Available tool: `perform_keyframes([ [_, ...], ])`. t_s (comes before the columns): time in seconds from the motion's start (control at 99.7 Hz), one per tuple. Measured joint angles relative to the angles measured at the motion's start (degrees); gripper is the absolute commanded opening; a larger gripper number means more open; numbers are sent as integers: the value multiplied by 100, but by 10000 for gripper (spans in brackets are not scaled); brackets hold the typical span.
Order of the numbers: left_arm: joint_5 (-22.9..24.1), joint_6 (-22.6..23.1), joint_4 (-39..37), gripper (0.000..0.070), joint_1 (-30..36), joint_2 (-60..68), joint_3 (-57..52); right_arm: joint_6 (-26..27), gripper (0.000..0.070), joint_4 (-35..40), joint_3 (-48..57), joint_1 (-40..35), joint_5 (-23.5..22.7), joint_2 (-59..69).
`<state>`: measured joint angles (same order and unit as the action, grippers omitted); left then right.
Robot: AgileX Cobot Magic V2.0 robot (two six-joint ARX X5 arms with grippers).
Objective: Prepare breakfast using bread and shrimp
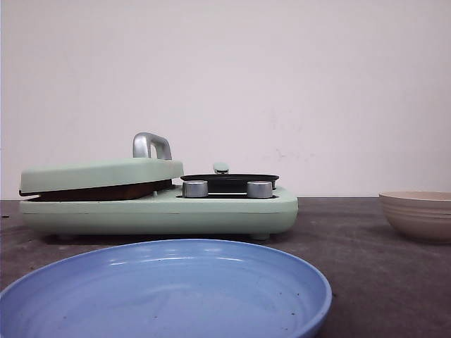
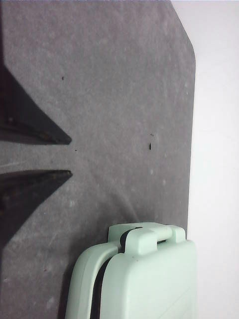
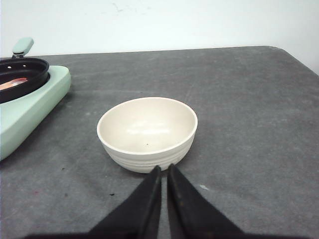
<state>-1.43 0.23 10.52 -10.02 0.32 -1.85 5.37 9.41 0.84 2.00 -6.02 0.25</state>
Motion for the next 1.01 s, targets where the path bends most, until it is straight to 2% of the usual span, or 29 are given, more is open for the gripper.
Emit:
perform_keyframes([
  [1.013, 0, 0, 0, 17, 153, 0, 0, -2, 12, 2, 0, 369, 2, 0],
])
